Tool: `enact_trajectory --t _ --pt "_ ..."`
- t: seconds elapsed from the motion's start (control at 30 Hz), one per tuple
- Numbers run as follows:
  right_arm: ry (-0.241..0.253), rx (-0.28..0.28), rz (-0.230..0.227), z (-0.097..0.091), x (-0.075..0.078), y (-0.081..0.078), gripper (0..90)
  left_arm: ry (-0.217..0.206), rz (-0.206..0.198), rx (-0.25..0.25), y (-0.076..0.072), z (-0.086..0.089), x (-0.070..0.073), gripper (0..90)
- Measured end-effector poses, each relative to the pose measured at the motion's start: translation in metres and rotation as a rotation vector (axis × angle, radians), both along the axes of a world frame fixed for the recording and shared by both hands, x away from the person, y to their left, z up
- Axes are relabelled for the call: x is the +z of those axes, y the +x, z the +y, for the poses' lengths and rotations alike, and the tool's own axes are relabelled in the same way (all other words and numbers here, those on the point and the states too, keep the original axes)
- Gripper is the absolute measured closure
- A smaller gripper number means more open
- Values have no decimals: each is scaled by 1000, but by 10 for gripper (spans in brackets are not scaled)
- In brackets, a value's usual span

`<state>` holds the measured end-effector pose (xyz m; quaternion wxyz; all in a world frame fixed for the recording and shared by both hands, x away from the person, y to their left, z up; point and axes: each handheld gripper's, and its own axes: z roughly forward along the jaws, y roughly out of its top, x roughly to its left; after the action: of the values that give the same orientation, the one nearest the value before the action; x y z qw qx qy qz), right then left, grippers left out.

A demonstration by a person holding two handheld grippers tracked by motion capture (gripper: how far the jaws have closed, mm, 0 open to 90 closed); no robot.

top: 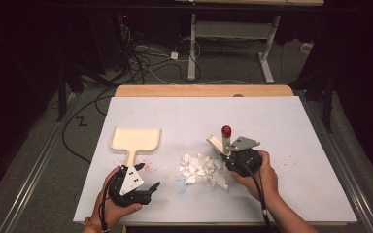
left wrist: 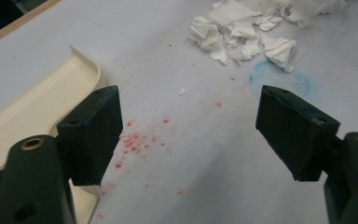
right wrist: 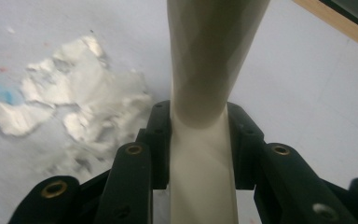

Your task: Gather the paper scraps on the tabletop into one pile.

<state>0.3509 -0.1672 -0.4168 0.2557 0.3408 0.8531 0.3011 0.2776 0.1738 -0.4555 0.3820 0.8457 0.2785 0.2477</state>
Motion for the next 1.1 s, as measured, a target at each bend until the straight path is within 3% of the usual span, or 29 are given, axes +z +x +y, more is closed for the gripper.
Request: enact_trajectory --t 0.13,0.27,0.47,0.53,0.57,0.63,0.8,0.83,0.97,1.03,1.1 --pt "40 31 4 20 3 -2 673 0 1 -3 1 0 0 221" --pt "44 57 -14 39 6 -3 673 4 -2 -7 0 -1 0 222" --pt "83 49 -45 29 17 0 673 1 2 -6 0 1 0 222" --pt "115 66 -58 11 29 2 673 8 2 -2 0 1 -1 222" --pt "115 66 -58 11 29 2 673 8 2 -2 0 1 -1 222" --pt "136 100 -69 -11 41 1 673 10 0 -3 -1 1 0 222" --pt "191 141 -46 -42 51 -5 673 21 8 -3 1 -1 -2 222" --pt "181 174 -46 -55 54 -11 672 25 11 -3 1 -2 -3 222" --pt "165 222 -26 -72 56 -20 673 28 8 -3 0 -3 -2 222" --pt "127 277 2 -87 54 -31 672 27 7 1 -1 -2 -2 221" --pt "116 288 20 -97 50 -39 673 24 1 8 -1 0 -1 222"
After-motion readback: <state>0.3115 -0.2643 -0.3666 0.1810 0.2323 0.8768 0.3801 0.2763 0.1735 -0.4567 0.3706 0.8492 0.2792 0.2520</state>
